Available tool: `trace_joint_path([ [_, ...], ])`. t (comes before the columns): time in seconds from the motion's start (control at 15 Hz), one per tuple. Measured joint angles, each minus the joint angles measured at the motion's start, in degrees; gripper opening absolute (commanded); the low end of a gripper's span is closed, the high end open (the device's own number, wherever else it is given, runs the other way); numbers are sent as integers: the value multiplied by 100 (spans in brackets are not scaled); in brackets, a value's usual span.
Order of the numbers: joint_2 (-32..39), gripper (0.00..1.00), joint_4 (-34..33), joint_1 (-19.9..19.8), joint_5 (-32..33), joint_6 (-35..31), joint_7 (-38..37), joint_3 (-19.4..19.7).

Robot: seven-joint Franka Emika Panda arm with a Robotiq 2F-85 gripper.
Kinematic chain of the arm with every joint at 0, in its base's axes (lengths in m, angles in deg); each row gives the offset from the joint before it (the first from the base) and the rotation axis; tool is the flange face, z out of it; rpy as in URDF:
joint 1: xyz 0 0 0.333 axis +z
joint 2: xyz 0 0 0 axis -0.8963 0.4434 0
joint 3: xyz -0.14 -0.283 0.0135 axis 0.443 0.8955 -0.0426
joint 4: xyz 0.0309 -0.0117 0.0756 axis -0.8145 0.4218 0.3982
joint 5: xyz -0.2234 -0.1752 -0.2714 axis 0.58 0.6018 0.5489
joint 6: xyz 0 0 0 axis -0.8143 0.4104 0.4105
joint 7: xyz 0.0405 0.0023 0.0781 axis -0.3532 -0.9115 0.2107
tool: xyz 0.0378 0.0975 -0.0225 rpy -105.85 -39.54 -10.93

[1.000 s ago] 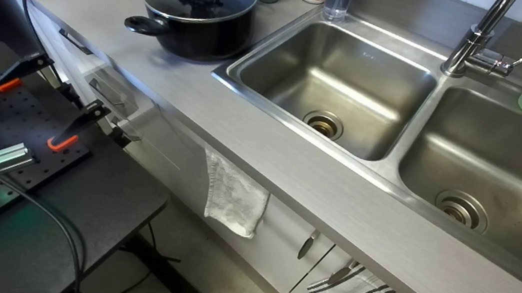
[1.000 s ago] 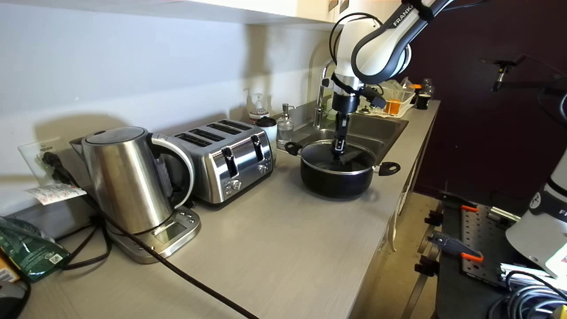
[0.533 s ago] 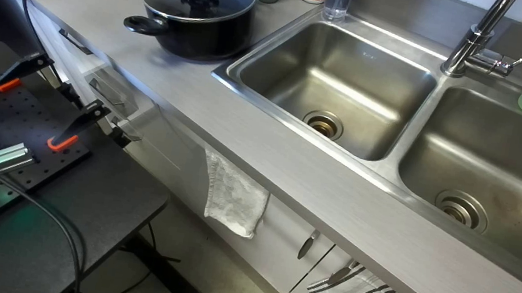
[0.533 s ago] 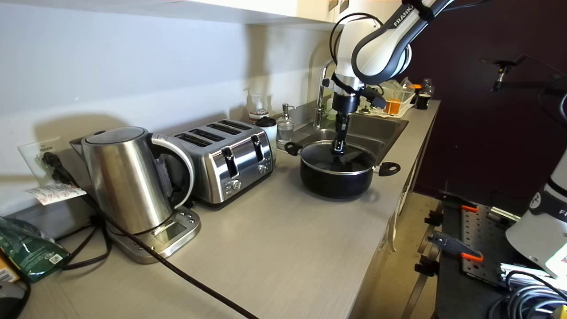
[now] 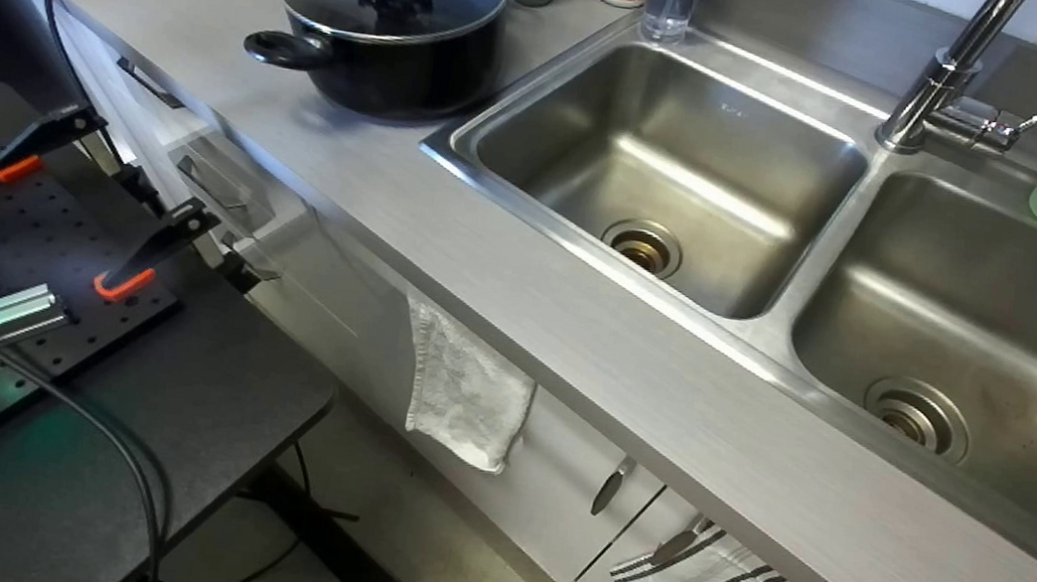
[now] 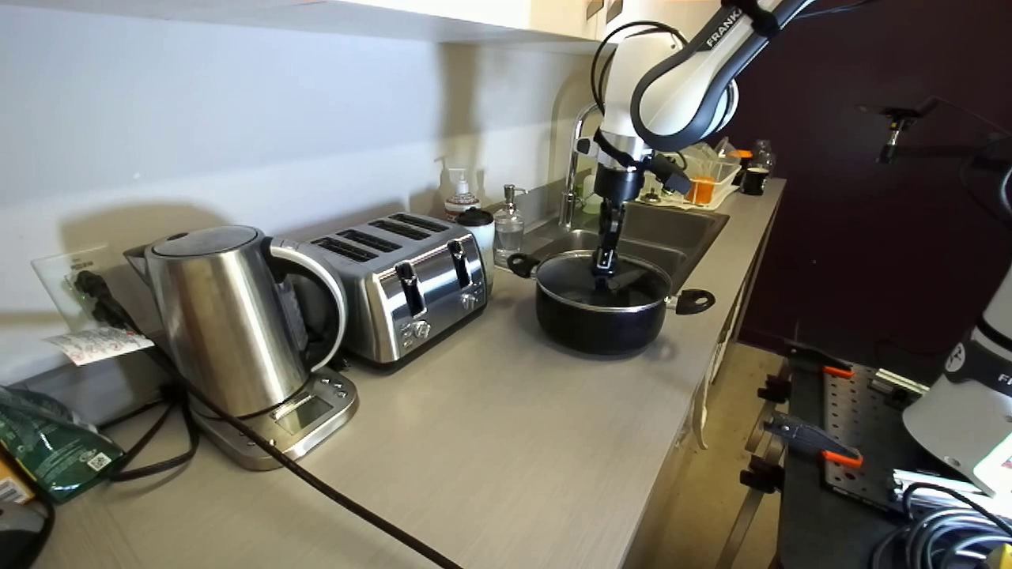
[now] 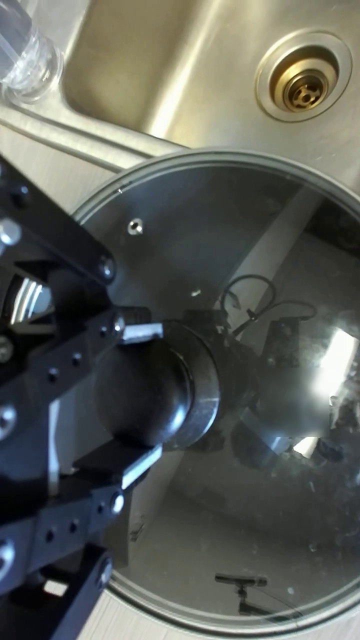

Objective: Take the lid off of the pot

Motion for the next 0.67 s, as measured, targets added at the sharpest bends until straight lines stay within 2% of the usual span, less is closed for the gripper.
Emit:
trace_joint_path([
  [0.47,-561,25,756,50,-71,-1004,-1,-38],
  [0.67,-891,25,1020,144,-71,-1218,-2,-39],
])
